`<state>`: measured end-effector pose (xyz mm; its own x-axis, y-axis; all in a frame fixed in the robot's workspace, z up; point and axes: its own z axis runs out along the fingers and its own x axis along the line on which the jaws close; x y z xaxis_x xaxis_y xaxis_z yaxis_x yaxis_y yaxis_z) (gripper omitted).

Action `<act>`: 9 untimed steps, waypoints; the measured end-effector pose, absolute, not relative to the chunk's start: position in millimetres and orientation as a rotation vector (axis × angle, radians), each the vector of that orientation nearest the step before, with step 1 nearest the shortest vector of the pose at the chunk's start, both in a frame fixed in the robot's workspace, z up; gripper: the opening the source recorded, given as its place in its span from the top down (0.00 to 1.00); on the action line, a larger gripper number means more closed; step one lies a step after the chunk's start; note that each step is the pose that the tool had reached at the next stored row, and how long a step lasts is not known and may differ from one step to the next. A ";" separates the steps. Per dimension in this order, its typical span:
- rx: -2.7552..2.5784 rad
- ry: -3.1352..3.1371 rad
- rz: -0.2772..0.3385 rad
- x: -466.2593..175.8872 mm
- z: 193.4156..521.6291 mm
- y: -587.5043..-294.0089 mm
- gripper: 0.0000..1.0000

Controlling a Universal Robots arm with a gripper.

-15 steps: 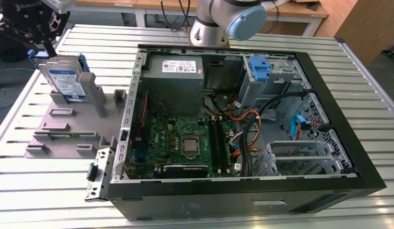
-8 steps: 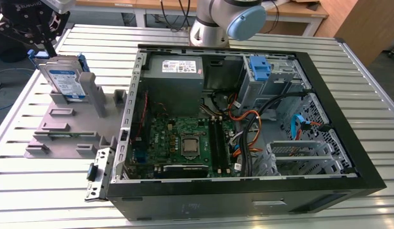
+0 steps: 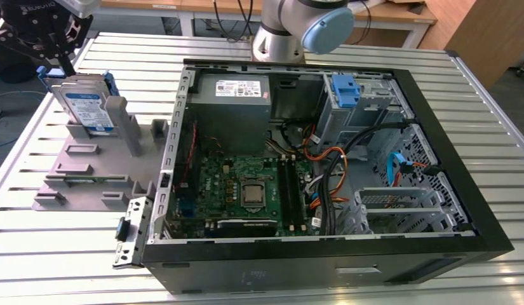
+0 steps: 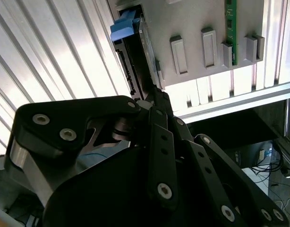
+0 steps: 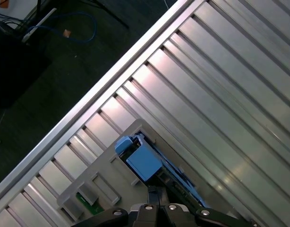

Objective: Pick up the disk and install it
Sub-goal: 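Pick up the disk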

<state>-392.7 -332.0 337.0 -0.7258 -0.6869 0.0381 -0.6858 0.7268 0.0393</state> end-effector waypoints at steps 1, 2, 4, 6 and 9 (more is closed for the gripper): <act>1.148 -2.870 -0.035 -392.8 337.1 -332.0 0.89; 1.155 -2.867 -0.034 -392.7 337.0 -332.0 0.89; 1.164 -2.864 -0.034 -392.8 337.0 -331.9 0.89; 1.165 -2.863 -0.034 -392.8 337.0 -332.0 0.89; 1.165 -2.863 -0.034 -392.8 337.0 -332.0 0.89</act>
<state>-392.8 -332.0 337.0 -0.7149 -0.6982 0.0381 -0.6971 0.7159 0.0392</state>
